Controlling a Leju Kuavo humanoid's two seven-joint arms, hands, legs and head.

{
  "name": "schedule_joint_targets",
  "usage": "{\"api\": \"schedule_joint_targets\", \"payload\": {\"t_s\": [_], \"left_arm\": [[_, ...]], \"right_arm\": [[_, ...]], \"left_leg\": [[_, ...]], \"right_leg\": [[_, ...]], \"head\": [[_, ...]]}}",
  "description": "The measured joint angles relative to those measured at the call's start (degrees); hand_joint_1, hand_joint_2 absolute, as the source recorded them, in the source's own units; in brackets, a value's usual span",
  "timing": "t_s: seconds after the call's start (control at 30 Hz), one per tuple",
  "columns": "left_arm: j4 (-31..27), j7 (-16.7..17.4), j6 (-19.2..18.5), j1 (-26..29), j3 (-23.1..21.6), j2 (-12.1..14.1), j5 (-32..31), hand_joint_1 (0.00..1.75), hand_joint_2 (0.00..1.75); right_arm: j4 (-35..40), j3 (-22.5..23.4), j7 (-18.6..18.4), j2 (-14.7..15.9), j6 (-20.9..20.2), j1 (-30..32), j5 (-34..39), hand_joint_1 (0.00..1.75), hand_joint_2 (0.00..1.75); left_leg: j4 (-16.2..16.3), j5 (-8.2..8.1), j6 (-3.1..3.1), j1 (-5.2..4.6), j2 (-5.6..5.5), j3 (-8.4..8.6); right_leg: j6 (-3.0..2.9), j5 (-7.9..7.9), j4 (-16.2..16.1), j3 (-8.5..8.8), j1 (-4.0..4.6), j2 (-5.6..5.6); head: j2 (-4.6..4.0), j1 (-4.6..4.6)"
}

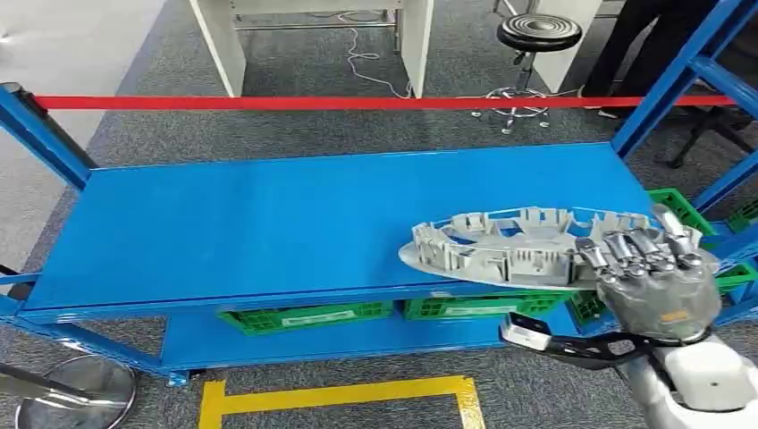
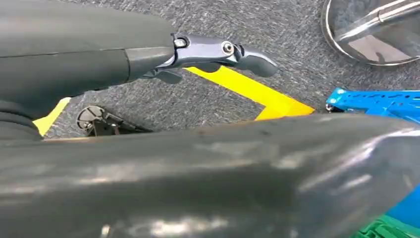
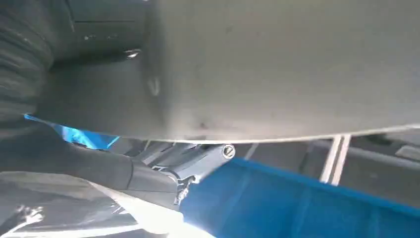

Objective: Take the parts from the cabinet and place them on the table.

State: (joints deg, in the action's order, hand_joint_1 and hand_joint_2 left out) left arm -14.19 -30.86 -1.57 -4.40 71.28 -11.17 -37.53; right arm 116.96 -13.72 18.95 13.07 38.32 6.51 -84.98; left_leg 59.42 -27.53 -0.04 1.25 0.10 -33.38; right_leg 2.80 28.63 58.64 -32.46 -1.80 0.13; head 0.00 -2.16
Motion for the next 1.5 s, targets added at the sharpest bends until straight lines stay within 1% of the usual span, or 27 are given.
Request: {"api": "schedule_joint_targets", "payload": {"t_s": [0.23, 0.57, 0.67, 0.73, 0.8, 0.93, 1.03, 1.13, 1.2, 1.23, 1.27, 1.3, 1.33, 1.37, 1.4, 1.43, 1.5], "left_arm": [[0.0, 0.17, -0.48, 0.16, -0.24, 0.41, -0.2, 0.0, 0.0], [0.02, 0.06, -0.72, 0.15, -0.35, 0.59, -1.33, 0.0, 0.0], [0.0, -2.2, -1.57, 0.13, -0.87, 0.74, -2.12, 0.0, 0.0], [0.0, -4.28, -2.34, 0.1, -1.22, 0.74, -2.36, 0.0, 0.0], [0.0, -5.33, -2.56, 0.05, -1.51, 0.76, -2.62, 0.0, 0.0], [0.02, -5.64, -2.64, -0.36, -2.1, 0.7, -3.17, 0.0, 0.0], [0.02, -4.92, -1.94, -0.33, -2.67, 0.59, -4.35, 0.0, 0.0], [0.02, -4.76, -1.51, -0.36, -3.26, 0.48, -4.85, 0.0, 0.0], [0.02, -4.76, -0.48, -0.4, -3.37, 0.39, -4.72, 0.0, 0.0], [0.02, -4.54, -0.08, -0.41, -3.37, 0.33, -4.48, 0.0, 0.0], [0.02, -4.09, 0.18, -0.42, -3.37, 0.31, -4.17, 0.0, 0.0], [0.02, -3.89, 0.2, -0.45, -3.34, 0.26, -3.54, 0.0, 0.0], [0.02, -3.8, 0.22, -0.49, -3.32, 0.22, -3.17, 0.0, 0.0], [0.02, -3.8, 0.2, -0.49, -3.32, 0.15, -3.06, 0.0, 0.0], [0.02, -3.78, 0.18, -0.46, -3.3, 0.13, -2.84, 0.0, 0.0], [0.02, -3.54, -0.07, -0.46, -3.26, 0.13, -2.67, 0.0, 0.0], [0.02, -3.04, -0.92, -0.47, -3.19, 0.2, -2.67, 0.0, 0.0]], "right_arm": [[5.2, 2.73, 2.12, -0.15, 0.0, 0.62, 0.0, 1.75, 1.75], [9.46, 4.19, 4.72, -0.26, 0.0, 0.19, 0.0, 1.75, 1.75], [11.86, 4.02, 3.3, 0.06, 0.0, -1.92, 0.0, 1.75, 1.75], [12.98, 3.72, 2.34, 1.18, 0.0, -3.1, 0.0, 1.75, 1.75], [13.79, 2.95, 0.89, 2.41, -0.02, -4.58, 0.0, 1.75, 1.75], [14.71, 0.74, -1.2, 4.5, -0.02, -7.32, 0.0, 1.75, 1.75], [14.92, -0.79, -3.3, 5.82, -0.02, -8.83, 0.0, 1.75, 1.75], [14.95, -2.14, -5.09, 6.69, -0.04, -9.67, -0.02, 1.75, 1.75], [14.92, -3.06, -6.52, 7.1, -0.04, -9.84, 0.04, 1.75, 1.75], [14.92, -3.39, -6.58, 7.13, -0.04, -9.85, 0.31, 1.75, 1.75], [14.9, -3.63, -4.91, 7.08, -0.04, -9.75, 1.05, 1.75, 1.75], [14.36, -3.28, 0.48, 5.66, -0.04, -9.18, 3.73, 1.75, 1.75], [13.5, -2.58, 6.65, 4.1, -0.04, -8.28, 8.19, 1.75, 1.75], [12.77, -1.89, 11.01, 3.1, -0.04, -7.37, 12.64, 1.75, 1.75], [12.23, -1.49, 14.42, 1.44, -0.04, -6.42, 16.45, 1.75, 1.75], [11.62, -0.96, 16.86, 0.24, -0.04, -5.86, 19.2, 1.75, 1.75], [10.35, 0.04, 19.08, -1.97, -0.04, -4.67, 22.3, 1.75, 1.75]], "left_leg": [[0.0, 0.0, 0.0, 0.0, -0.01, 0.01], [0.0, 0.0, 0.0, 0.0, -0.01, 0.0], [0.0, 0.01, 0.0, 0.0, -0.01, -0.01], [0.0, 0.01, 0.0, 0.0, -0.01, -0.01], [0.0, 0.01, 0.0, -0.01, -0.01, -0.02], [0.01, 0.01, 0.0, -0.01, -0.01, -0.01], [0.01, 0.01, 0.0, -0.01, -0.02, -0.01], [0.01, 0.01, 0.0, -0.01, -0.04, -0.01], [0.01, 0.01, 0.0, 0.0, -0.07, -0.02], [0.01, 0.01, 0.0, 0.0, -0.08, -0.02], [0.0, 0.01, 0.0, 0.0, -0.08, -0.01], [0.0, 0.01, 0.0, 0.02, -0.08, 0.0], [0.0, 0.0, 0.0, 0.06, -0.08, -0.02], [0.0, 0.0, 0.0, 0.05, -0.13, -0.06], [-0.01, 0.01, 0.0, 0.02, -0.21, -0.08], [-0.01, 0.01, 0.0, 0.05, -0.22, -0.08], [0.14, -0.07, 0.09, -0.1, -0.22, -0.11]], "right_leg": [[0.0, 0.0, 0.0, 0.02, 0.0, -0.01], [0.0, 0.0, 0.0, 0.02, 0.0, -0.01], [0.0, 0.0, 0.0, 0.01, 0.0, -0.01], [0.0, 0.0, 0.0, 0.02, 0.0, -0.03], [0.0, -0.01, 0.0, 0.01, -0.01, 0.01], [0.0, -0.01, 0.0, 0.02, -0.01, -0.05], [0.0, -0.02, 0.0, 0.03, -0.01, -0.06], [0.0, -0.01, 0.0, 0.02, -0.01, -0.07], [0.0, -0.01, 0.0, 0.02, 0.0, -0.07], [0.0, 0.0, 0.0, 0.01, 0.0, -0.07], [0.0, 0.01, 0.0, 0.0, 0.0, -0.06], [-0.01, 0.03, 0.0, 0.03, 0.03, -0.07], [-0.04, 0.06, 0.0, 0.01, 0.07, -0.11], [-0.04, 0.06, 0.0, 0.0, 0.06, -0.17], [-0.04, 0.06, 0.0, -0.02, 0.02, -0.21], [-0.04, 0.06, 0.0, -0.01, 0.05, -0.2], [-0.01, 0.03, -0.07, 0.01, -0.11, -0.21]], "head": [[0.0, 0.0], [0.0, 0.0], [0.0, -0.02], [0.0, 0.0], [0.0, -0.02], [0.0, 0.0], [0.0, 0.02], [0.0, 0.0], [0.0, 0.0], [0.0, 0.0], [0.0, -0.02], [0.0, 0.04], [0.0, -0.04], [0.0, -0.05], [0.0, 0.04], [0.0, -0.02], [0.0, 0.04]]}}
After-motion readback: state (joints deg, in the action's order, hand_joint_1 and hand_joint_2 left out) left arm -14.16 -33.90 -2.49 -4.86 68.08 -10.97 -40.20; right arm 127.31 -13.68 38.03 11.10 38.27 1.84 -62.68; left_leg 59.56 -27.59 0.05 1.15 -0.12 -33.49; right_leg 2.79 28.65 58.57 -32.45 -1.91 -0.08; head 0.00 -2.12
